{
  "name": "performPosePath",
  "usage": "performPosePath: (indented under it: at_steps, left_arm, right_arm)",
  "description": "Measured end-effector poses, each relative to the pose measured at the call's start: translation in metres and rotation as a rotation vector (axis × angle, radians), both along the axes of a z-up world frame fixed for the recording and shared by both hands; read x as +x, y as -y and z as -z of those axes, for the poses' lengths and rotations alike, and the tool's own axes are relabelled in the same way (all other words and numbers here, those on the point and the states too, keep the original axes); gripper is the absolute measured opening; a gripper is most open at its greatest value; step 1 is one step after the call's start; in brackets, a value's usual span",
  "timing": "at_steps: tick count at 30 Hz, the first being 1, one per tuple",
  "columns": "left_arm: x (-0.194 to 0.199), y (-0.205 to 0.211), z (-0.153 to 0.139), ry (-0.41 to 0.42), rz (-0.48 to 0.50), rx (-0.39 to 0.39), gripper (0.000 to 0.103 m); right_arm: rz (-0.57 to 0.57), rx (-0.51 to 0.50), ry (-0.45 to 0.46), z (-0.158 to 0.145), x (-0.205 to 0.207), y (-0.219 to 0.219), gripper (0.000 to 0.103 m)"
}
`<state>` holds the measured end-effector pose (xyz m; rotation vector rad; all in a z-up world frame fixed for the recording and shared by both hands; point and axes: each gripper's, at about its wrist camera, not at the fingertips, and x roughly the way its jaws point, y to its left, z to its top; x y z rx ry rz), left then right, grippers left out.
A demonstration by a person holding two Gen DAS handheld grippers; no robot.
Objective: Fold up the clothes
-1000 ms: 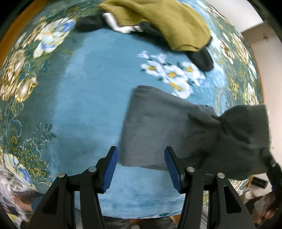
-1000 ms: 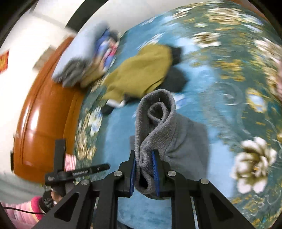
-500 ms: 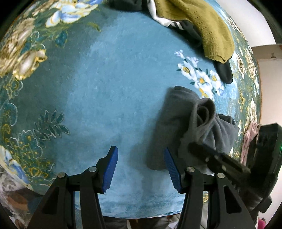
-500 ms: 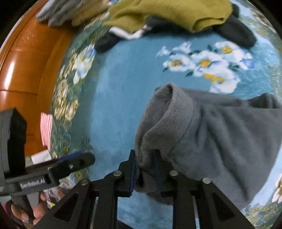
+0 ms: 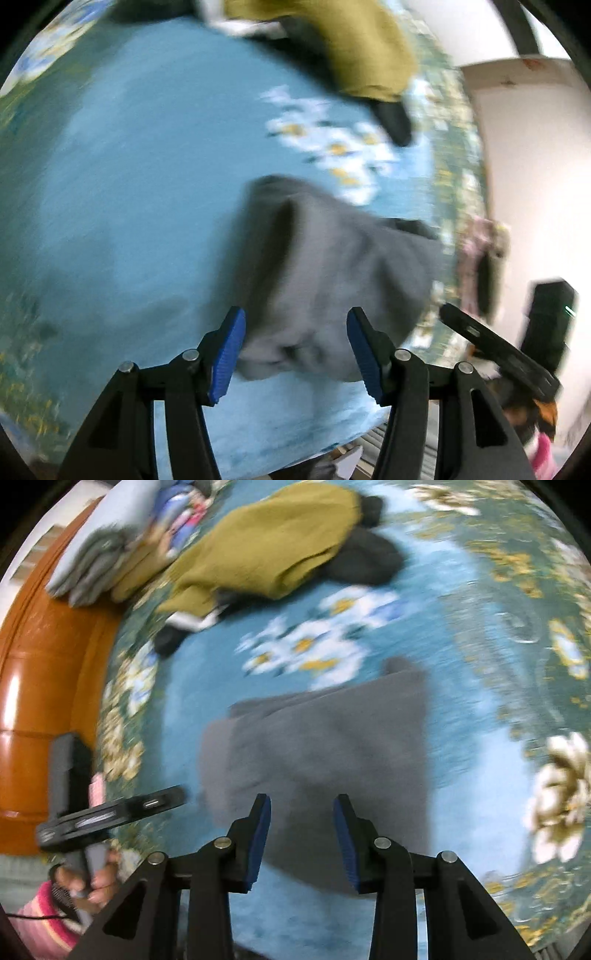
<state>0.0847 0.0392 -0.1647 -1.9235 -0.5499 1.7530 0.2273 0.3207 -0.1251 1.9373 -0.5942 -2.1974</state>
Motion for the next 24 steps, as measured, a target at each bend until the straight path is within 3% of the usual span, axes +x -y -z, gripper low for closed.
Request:
performPosePath:
  at_steps: [3,6,9,16,20,24]
  left_arm:
    - [-0.002,-0.026,-0.007,-0.055,0.092,0.050,0.058]
    - [-0.006,-0.045,0.011,-0.061,0.167,-0.028,0.058]
    - [-0.012,-0.050,0.038,-0.030,0.157,-0.071,0.058]
    - [-0.024,-0.052,0.067,-0.016,0.136,-0.088,0.058]
    - [-0.020,-0.049,0.057,-0.015,0.129,-0.084,0.058]
    - [-0.010,-0.042,0.038,-0.033,0.124,-0.052,0.058]
  right_arm:
    - [-0.019,-0.045,-0.017,0.000,-0.011,-0.010,0.040]
    - [-0.086,-0.055,-0.040,0.005,-0.023,-0.008,0.040]
    - [-0.111,-0.055,-0.049,0.022,-0.037,-0.011,0.039]
    - [-0.024,-0.034,0.001,0.084,-0.067,-0.031,0.033]
    - [-0.023,-0.034,0.000,0.076,-0.071,-0.027,0.035]
    - [-0.071,-0.046,-0.058,0.040,-0.042,-0.024,0.036]
